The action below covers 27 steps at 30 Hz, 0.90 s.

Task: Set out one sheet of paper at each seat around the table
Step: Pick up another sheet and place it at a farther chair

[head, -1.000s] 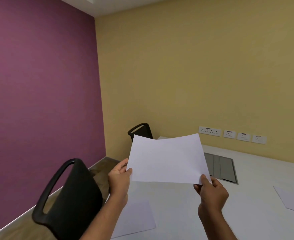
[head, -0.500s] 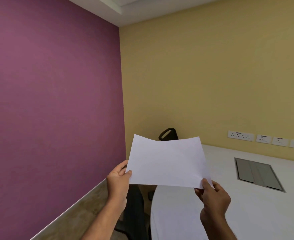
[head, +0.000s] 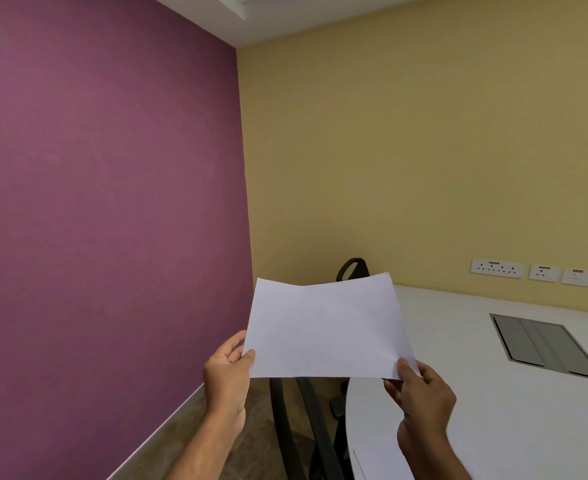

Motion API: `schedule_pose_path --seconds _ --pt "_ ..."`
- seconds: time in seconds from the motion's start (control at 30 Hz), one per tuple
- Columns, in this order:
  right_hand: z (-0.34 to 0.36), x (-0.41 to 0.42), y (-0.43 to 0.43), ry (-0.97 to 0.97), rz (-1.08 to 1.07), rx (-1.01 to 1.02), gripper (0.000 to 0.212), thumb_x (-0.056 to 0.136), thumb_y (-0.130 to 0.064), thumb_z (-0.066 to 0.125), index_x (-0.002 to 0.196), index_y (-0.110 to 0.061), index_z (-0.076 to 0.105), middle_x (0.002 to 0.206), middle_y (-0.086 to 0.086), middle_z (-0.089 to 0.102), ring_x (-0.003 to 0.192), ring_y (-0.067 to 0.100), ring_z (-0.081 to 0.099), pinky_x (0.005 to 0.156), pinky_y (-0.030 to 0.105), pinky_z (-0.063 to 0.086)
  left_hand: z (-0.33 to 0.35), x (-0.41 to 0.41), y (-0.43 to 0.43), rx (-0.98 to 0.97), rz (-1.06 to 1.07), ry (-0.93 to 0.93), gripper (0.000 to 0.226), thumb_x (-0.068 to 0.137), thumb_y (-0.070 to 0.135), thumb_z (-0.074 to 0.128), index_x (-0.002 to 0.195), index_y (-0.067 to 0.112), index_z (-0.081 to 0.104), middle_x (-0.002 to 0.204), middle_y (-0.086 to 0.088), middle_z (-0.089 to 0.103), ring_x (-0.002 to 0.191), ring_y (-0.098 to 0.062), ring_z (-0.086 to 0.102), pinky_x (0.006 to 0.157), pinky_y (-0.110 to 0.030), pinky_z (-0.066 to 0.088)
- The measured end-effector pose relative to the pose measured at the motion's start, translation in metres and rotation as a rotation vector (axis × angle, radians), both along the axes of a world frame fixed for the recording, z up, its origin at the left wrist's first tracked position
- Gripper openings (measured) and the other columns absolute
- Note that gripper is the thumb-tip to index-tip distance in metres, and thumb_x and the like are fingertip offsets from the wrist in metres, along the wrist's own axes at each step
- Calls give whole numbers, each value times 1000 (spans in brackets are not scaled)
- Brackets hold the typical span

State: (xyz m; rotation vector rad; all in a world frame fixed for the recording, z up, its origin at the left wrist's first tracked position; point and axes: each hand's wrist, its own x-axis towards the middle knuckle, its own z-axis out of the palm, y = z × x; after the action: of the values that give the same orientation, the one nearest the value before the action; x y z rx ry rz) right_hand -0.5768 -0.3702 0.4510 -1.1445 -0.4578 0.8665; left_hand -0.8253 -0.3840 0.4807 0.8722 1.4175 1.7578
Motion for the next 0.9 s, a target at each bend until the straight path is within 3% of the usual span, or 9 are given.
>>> schedule_pose_path --seconds 0.2,0.47,0.6,0.77,0.9 --pt "-9 -41 70 11 -22 13 11 97 -13 66 105 -6 67 102 6 68 81 28 70 66 33 57 -1 -42 76 -13 -35 21 37 90 -1 64 119 21 66 100 9 73 94 -9 68 90 -39 58" --pt "-21 -88 168 54 -57 -26 11 97 -14 66 104 -7 67 104 8 68 92 33 69 73 37 60 0 -90 178 -60 -95 16 37 91 -4 62 124 13 64 107 -3 72 92 -12 66 94 -39 54" --pt "-25 -115 212 47 -68 -47 18 97 -14 66 112 -5 67 109 8 67 93 30 69 78 41 62 -5 -118 227 -76 -127 8 37 91 -6 60 124 11 64 100 0 71 87 -8 66 87 -32 53" --pt "-27 -152 263 22 -112 -50 13 97 -12 66 108 -5 68 107 7 68 87 27 70 82 45 62 -12 -155 297 -111 -211 -7 37 91 -5 61 125 9 63 106 -4 72 88 -14 68 96 -43 54" --pt "-23 -178 303 4 -181 -39 12 96 -9 65 105 -4 69 106 9 69 88 26 70 74 36 60 -14 -185 353 -131 -305 -28 37 90 -5 62 124 10 63 116 -8 71 102 -25 69 100 -48 51"
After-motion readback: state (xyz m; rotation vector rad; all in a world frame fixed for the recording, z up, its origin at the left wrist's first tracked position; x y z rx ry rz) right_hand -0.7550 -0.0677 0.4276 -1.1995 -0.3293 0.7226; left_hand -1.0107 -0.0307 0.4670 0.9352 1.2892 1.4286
